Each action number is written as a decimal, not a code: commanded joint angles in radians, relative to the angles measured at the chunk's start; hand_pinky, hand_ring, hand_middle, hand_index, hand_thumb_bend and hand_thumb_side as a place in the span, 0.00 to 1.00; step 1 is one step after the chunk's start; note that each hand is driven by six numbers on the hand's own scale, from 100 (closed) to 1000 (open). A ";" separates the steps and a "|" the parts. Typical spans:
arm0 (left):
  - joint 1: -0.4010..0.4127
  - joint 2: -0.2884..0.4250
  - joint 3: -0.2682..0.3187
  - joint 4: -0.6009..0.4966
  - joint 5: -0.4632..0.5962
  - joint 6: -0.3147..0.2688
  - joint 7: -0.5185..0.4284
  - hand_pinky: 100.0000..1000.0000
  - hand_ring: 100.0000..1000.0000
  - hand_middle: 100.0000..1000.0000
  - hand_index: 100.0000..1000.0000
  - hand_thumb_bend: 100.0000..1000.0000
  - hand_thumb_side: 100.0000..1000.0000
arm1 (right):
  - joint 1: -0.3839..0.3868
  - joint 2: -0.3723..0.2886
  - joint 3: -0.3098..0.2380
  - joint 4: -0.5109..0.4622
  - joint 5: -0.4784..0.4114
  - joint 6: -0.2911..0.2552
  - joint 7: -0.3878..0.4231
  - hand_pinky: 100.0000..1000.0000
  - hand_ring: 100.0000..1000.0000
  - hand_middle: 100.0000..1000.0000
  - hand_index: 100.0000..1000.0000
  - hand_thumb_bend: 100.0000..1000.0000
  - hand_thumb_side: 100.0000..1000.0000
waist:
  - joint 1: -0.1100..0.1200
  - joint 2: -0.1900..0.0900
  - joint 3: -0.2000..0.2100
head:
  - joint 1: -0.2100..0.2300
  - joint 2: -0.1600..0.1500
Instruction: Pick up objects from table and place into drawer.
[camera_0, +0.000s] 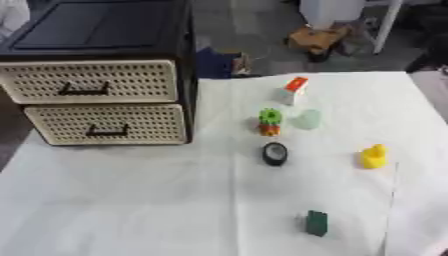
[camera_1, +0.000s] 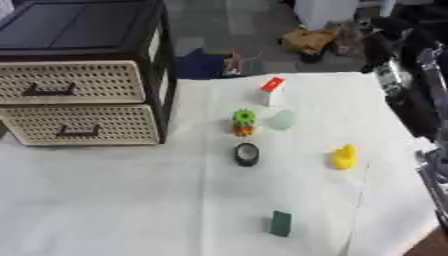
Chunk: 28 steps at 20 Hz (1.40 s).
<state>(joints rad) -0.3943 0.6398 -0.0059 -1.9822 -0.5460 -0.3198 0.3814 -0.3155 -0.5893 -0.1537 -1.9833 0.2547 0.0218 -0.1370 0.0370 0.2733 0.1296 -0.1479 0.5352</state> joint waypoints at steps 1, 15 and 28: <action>-0.009 0.130 -0.022 -0.018 -0.041 0.019 -0.106 0.08 0.26 0.39 0.88 0.00 1.00 | -0.012 -0.037 -0.005 -0.017 0.004 -0.001 0.002 0.60 0.47 0.64 0.86 0.38 1.00 | 0.003 -0.015 0.001 | -0.003 -0.008; -0.042 0.315 -0.036 -0.018 0.149 -0.006 -0.504 0.00 0.00 0.00 0.78 0.00 1.00 | -0.014 -0.048 -0.003 -0.017 0.007 0.000 0.005 0.60 0.47 0.64 0.86 0.38 1.00 | 0.018 -0.015 0.005 | -0.009 -0.010; -0.186 0.434 -0.138 -0.017 0.263 0.108 -0.695 0.00 0.00 0.00 0.77 0.00 1.00 | -0.018 -0.048 0.004 -0.017 0.004 0.000 0.007 0.61 0.47 0.64 0.85 0.38 1.00 | 0.010 -0.026 -0.004 | 0.003 0.004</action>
<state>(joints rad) -0.5671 1.0337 -0.1520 -1.9882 -0.2987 -0.2174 -0.2948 -0.3219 -0.6044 -0.1465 -1.9833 0.2549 0.0248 -0.1323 0.0488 0.2652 0.1238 -0.1469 0.5357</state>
